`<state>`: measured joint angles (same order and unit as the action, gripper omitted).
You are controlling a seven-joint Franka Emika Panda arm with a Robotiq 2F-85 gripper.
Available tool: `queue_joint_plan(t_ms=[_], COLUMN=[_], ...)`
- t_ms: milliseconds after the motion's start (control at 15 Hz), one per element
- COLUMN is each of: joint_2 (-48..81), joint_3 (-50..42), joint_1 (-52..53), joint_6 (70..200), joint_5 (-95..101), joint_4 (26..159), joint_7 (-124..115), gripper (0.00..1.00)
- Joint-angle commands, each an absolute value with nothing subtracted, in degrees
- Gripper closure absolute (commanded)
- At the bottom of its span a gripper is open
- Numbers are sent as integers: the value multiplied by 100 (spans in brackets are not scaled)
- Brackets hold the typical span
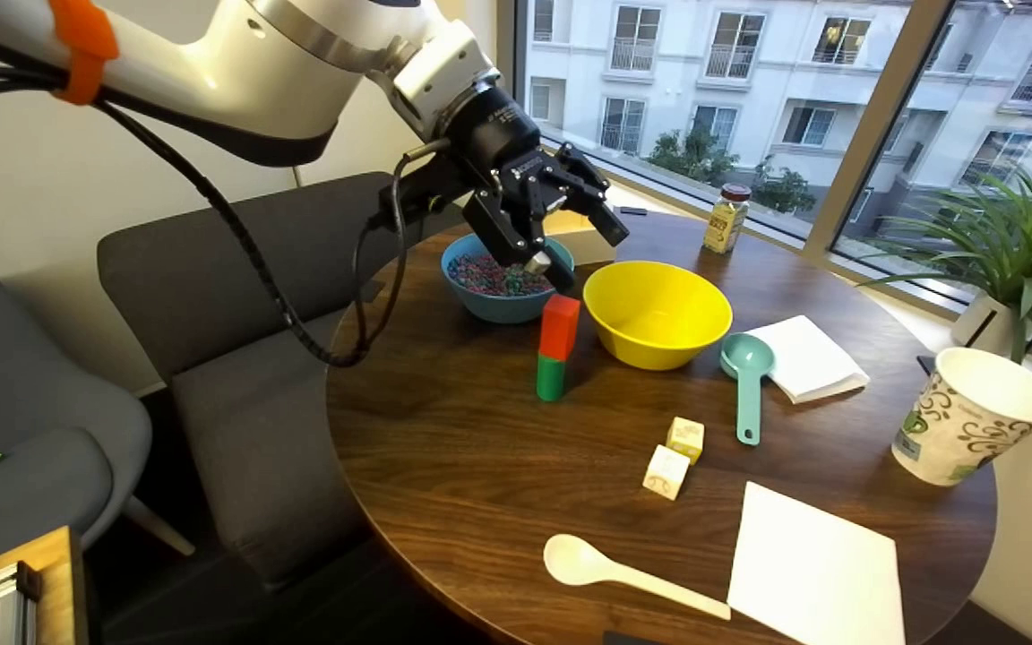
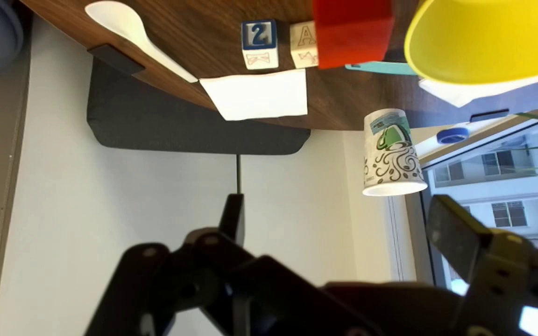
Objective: Stack up the objects one on top of the other
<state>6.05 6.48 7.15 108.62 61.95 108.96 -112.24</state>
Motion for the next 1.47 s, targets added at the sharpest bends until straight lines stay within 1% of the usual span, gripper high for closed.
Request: queue_joint_plan(t_ms=[0, 200, 400, 667, 733, 800, 867, 1067, 1333, 1400], joint_2=[150, -160, -387, -560, -534, -504, -411, -415, -398, -430], joint_3=[495, 295, 104, -53, -75, -74, -23, -56, -79, -159], joint_1=[442, 231, 80, -55, -89, -158, -133, -200, -236, -276], joint_6=[11780, 12644, 13070, 12847, 12494, 12159, 12520, 12245, 12279, 12462], joint_5=[5345, 4453, 3209, 1865, 1644, 1865, 2006, 2004, 2161, 1971], joint_4=[11136, 11333, 11560, 11740, 11683, 11659, 11544, 11555, 11609, 11721], joint_7=[-10716, -10128, -9182, -8059, -7975, -8245, -8203, -8202, -8194, -7907], gripper=[0, 0, 0, 0, 0, 0, 0, 0, 0, 0])
